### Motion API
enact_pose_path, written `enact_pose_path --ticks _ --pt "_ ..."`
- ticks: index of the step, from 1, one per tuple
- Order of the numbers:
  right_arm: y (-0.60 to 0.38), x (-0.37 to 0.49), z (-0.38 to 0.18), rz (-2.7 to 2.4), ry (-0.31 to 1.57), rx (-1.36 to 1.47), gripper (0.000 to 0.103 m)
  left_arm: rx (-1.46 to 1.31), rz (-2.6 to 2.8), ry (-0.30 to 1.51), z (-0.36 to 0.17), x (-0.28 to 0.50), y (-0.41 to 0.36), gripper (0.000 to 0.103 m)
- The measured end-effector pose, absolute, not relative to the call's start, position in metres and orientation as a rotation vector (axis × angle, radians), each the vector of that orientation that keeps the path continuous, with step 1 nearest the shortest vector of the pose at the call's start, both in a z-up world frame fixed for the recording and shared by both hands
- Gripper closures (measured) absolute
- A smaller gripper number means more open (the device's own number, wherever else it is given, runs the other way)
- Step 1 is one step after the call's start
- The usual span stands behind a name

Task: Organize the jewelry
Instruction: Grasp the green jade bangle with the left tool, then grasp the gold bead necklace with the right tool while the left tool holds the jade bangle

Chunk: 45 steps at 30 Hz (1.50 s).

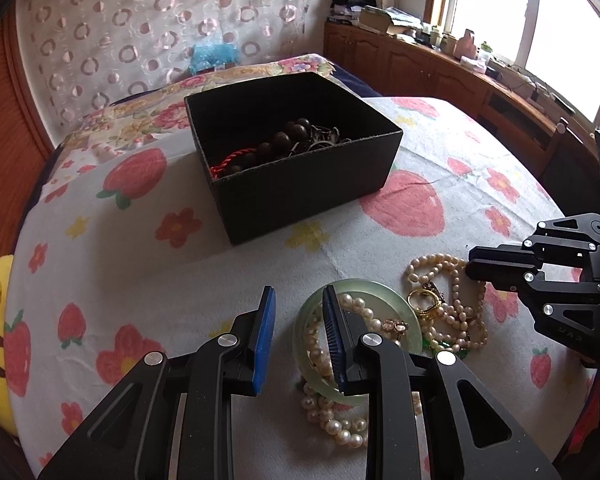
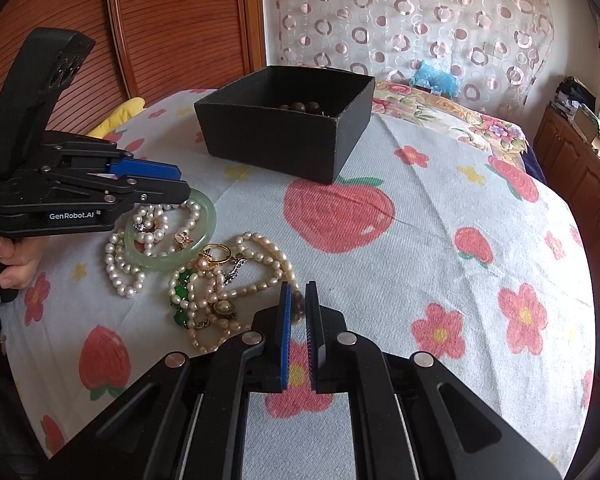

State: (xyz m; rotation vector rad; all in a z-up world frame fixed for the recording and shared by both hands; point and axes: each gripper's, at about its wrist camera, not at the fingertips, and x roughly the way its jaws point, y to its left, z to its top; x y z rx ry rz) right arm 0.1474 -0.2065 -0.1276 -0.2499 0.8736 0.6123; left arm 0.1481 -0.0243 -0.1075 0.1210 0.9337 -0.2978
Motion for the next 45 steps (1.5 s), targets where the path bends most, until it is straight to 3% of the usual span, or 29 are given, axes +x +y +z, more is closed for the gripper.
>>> enact_pose_path --ticks 12,23,45 --pt "-0.207 0.148 -0.128 0.614 0.875 -0.247 0.095 0.17 -0.324 0.944 -0.107 0.143 -0.026 0.083" --pt "-0.206 0.148 -0.128 0.613 0.874 -0.248 0.095 0.139 -0.338 0.945 -0.105 0.144 -0.023 0.095" --pt "-0.203 0.147 -0.128 0.608 0.869 -0.265 0.097 0.014 -0.243 0.678 -0.039 0.089 0.004 0.096"
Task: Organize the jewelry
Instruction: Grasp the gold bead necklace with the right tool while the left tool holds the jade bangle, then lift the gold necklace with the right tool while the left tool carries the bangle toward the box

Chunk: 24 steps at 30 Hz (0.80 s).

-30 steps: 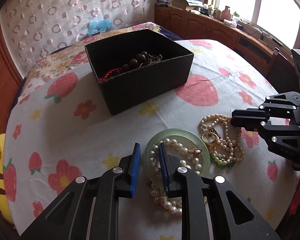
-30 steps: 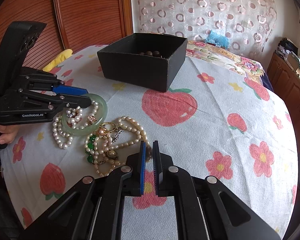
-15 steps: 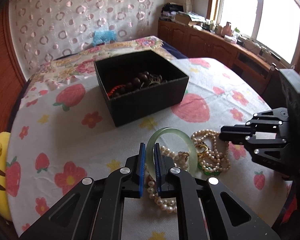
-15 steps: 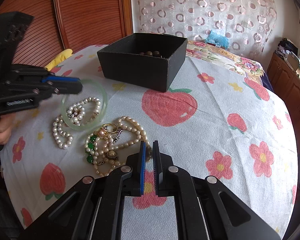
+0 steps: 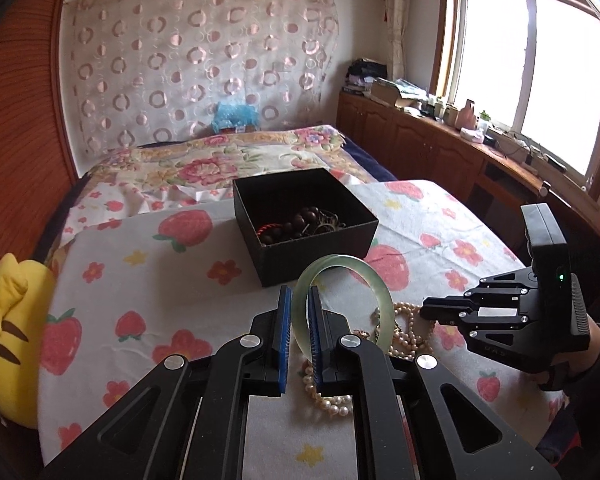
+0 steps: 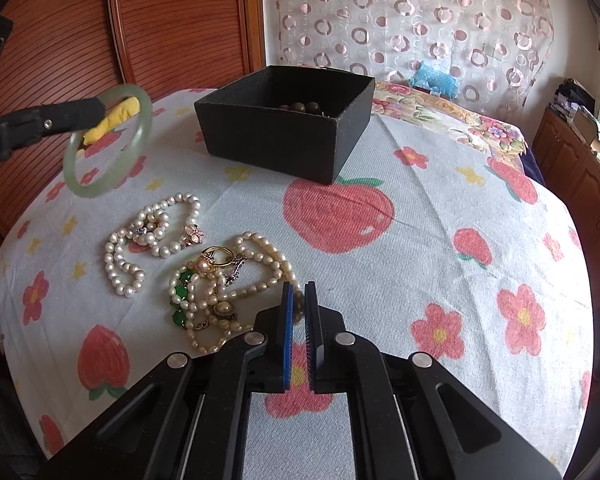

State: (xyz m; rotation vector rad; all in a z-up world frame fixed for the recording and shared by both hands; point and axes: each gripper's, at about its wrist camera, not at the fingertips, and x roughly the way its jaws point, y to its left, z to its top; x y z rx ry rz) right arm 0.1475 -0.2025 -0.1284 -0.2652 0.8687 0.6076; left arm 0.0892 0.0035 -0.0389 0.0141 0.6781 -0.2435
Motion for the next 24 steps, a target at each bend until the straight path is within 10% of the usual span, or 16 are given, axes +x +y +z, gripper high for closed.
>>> enact_pose_path --ticks 24 --pt "-0.182 0.133 -0.001 0.629 0.602 -0.274 0.097 -0.016 -0.225 0.628 -0.033 0.076 0.019 0.095"
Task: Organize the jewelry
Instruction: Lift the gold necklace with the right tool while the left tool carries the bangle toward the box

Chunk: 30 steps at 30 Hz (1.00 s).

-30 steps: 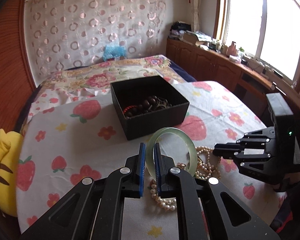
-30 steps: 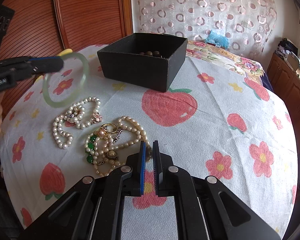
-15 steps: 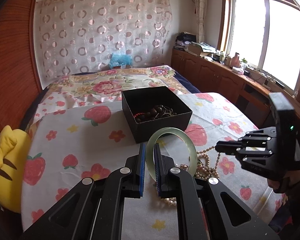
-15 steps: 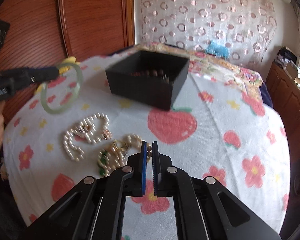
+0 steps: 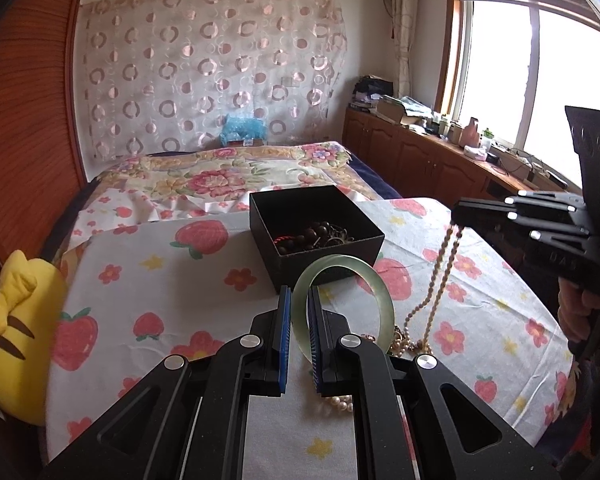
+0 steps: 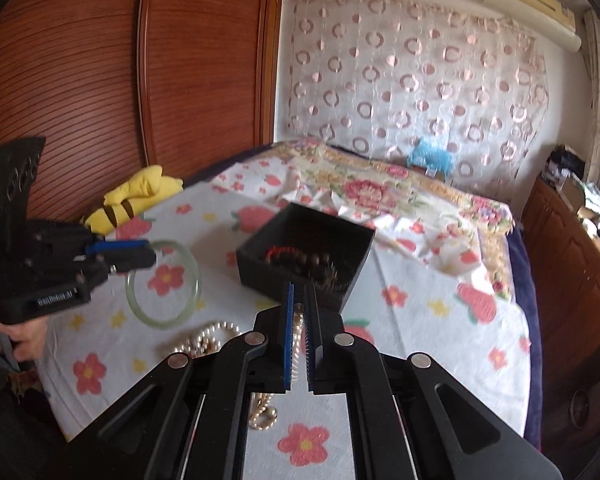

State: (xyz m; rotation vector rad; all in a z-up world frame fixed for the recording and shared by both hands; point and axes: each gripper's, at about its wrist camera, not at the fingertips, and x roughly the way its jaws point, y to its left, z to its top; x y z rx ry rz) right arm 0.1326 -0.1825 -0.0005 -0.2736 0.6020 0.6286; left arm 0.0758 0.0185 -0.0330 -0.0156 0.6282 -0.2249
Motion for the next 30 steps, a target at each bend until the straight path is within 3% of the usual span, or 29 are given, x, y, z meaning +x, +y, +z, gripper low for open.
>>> enact_pose_path --ticks 14,30 --pt "-0.184 0.141 0.062 0.597 0.49 -0.291 0.097 -0.025 -0.212 0.603 -0.022 0.076 0.025 0.095" --pt "-0.183 0.162 0.093 0.573 0.449 -0.271 0.097 -0.032 -0.207 0.601 -0.019 0.084 0.028 0.095"
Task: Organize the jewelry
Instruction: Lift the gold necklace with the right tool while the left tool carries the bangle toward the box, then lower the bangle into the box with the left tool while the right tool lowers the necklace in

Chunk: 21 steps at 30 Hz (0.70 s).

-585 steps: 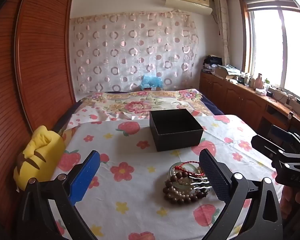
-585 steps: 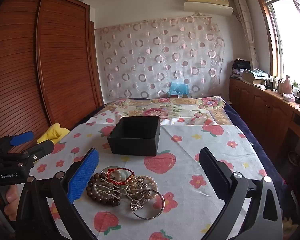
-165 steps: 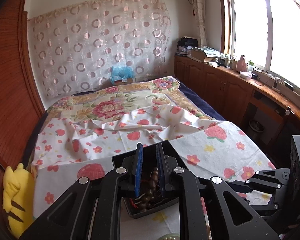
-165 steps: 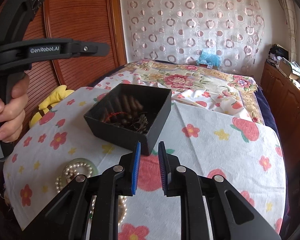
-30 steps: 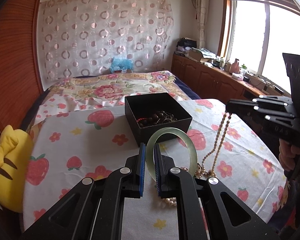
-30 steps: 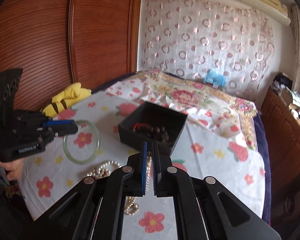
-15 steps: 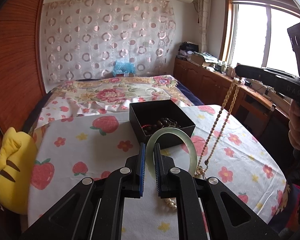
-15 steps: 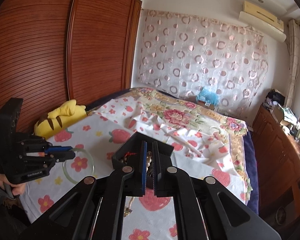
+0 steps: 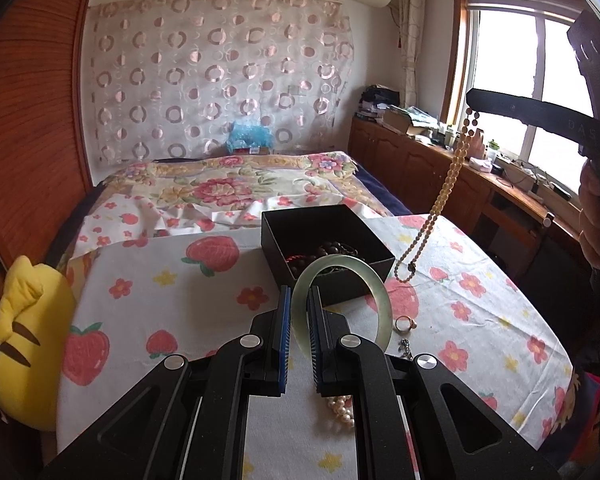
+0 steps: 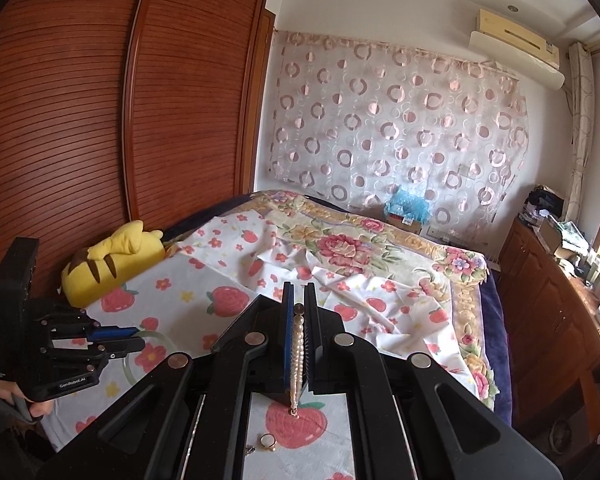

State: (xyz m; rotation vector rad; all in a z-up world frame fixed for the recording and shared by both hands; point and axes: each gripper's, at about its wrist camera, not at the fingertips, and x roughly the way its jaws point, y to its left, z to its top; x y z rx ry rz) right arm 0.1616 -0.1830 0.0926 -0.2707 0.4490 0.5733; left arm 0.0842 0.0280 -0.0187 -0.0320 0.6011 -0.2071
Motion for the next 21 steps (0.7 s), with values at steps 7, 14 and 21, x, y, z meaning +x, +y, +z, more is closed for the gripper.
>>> enact_pose_path --ticks 7,14,21 --pt "-0.184 0.175 0.096 0.563 0.451 -0.268 0.097 -0.024 -0.204 0.595 -0.02 0.084 0.028 0.095" --pt "-0.178 0.197 0.11 0.548 0.425 -0.259 0.097 -0.012 -0.195 0.592 -0.016 0.101 0.027 0.095" --pt "-0.166 0.225 0.121 0.522 0.412 -0.238 0.097 -0.004 -0.193 0.598 -0.013 0.12 0.021 0.095"
